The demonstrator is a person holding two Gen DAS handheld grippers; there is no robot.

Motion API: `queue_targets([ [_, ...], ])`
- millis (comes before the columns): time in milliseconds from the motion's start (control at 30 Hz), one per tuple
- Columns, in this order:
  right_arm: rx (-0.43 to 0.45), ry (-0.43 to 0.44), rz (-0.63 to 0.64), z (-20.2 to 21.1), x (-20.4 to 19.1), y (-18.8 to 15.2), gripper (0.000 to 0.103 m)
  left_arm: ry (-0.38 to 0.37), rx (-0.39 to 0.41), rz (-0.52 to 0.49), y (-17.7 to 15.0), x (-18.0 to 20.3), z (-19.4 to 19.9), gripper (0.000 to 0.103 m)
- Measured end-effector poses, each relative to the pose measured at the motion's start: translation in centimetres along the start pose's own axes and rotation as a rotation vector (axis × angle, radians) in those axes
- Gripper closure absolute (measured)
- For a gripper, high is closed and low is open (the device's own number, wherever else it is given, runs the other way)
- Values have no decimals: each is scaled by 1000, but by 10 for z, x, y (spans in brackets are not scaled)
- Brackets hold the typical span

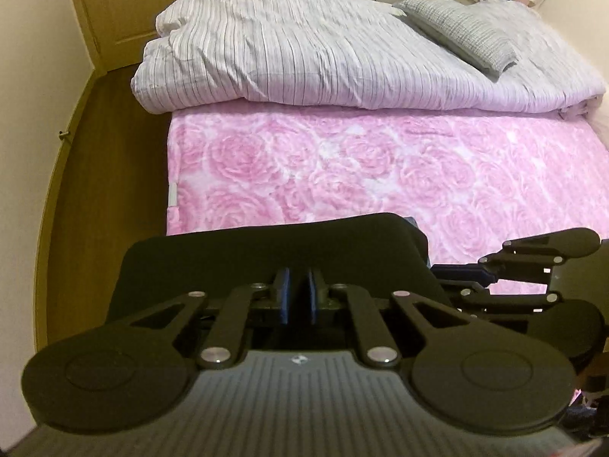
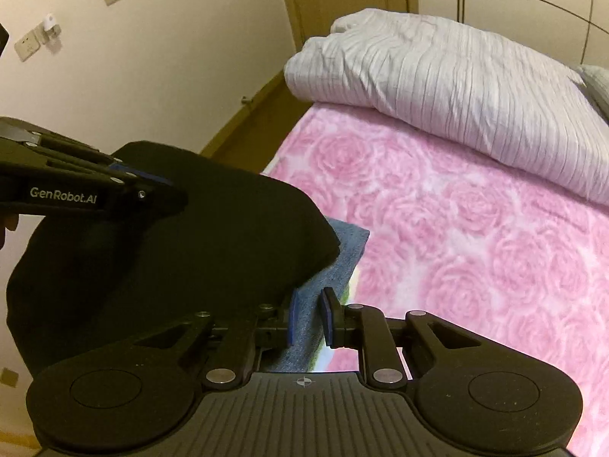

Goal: Fold clothes
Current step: 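Lower the folded trousers onto the clothes stack with both grippers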

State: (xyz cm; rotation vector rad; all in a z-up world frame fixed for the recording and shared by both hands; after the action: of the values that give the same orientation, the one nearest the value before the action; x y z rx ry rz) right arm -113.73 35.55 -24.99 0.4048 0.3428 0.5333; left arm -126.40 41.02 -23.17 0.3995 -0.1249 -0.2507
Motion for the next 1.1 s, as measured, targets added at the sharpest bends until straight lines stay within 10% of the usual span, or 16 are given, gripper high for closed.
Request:
queue_targets([
  [500, 196, 25, 5, 92, -24, 23, 84, 53, 31, 77, -16, -10, 42, 94],
  [833, 39, 56, 41, 13, -27, 9, 84, 86, -31, 156, -37, -9, 10, 94],
  [1100, 63, 112, 5, 25, -18, 8, 84, 170, -42, 158, -41, -1, 25, 94],
])
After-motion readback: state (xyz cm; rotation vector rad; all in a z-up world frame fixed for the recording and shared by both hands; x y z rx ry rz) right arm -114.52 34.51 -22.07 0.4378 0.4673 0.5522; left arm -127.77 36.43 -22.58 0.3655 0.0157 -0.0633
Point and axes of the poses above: each gripper's, at about its wrist camera, not at the fingertips, and z roughly against the way its jaws point, x to its right, y to its top, the point moved 4 cm from there along -z, roughly the way its jaws point, and after that the axes turned 7 degrees about -x, right-handed, at the moved point
